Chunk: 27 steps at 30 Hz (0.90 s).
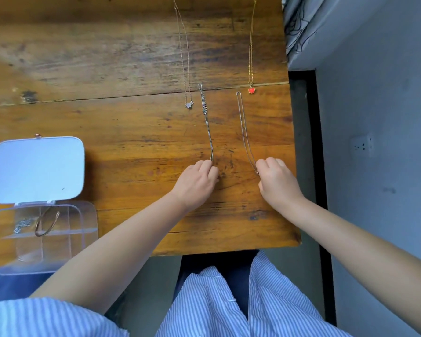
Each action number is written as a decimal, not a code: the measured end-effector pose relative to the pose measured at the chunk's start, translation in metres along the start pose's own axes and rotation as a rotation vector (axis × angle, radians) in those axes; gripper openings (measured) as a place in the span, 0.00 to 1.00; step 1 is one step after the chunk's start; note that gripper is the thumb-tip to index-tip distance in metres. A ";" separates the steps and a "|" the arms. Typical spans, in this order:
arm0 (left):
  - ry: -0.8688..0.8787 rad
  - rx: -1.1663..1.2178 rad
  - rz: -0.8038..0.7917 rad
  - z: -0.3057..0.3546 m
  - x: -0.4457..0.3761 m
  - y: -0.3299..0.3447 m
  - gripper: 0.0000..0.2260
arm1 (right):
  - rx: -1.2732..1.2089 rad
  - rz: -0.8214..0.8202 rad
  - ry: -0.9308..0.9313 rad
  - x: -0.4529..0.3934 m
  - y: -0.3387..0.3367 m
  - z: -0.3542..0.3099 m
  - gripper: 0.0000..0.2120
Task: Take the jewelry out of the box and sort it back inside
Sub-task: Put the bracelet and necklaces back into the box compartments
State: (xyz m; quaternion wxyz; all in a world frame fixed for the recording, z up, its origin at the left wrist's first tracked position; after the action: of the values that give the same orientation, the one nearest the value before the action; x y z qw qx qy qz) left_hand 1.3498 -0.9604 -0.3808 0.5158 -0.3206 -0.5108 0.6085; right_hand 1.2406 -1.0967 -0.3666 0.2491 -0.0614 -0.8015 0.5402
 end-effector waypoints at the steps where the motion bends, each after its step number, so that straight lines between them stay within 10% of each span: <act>1: -0.058 0.032 -0.019 -0.001 0.003 -0.001 0.10 | -0.001 0.016 0.040 -0.003 0.001 0.000 0.09; 5: -0.519 0.333 0.083 -0.010 0.020 0.000 0.12 | -0.086 0.019 0.251 -0.015 0.002 0.004 0.08; 11: -1.015 1.596 0.471 -0.021 0.055 -0.027 0.19 | -0.675 -0.048 0.310 -0.020 -0.010 -0.021 0.08; 16: -1.058 2.204 0.763 -0.038 0.093 -0.049 0.21 | -1.139 -0.035 0.161 -0.011 -0.020 -0.082 0.21; 27: -0.933 2.388 0.836 -0.092 0.234 -0.105 0.21 | -1.624 -0.105 0.222 0.024 0.010 -0.251 0.20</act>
State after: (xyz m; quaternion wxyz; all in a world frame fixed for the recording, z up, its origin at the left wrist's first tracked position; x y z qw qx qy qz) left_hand 1.4049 -0.7158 -0.2738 0.0344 0.4257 0.3355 0.8397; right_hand 1.3350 -0.8739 -0.2945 0.2296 -0.2381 -0.9153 -0.2298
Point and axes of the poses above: each hand's wrist, its own x-axis away from the middle knuckle, its own y-axis out of the palm, z = x × y, the point moved 1 cm from there along -x, towards the middle knuckle, and after that the axes turned 1 degree about -x, right-handed, at the moved point
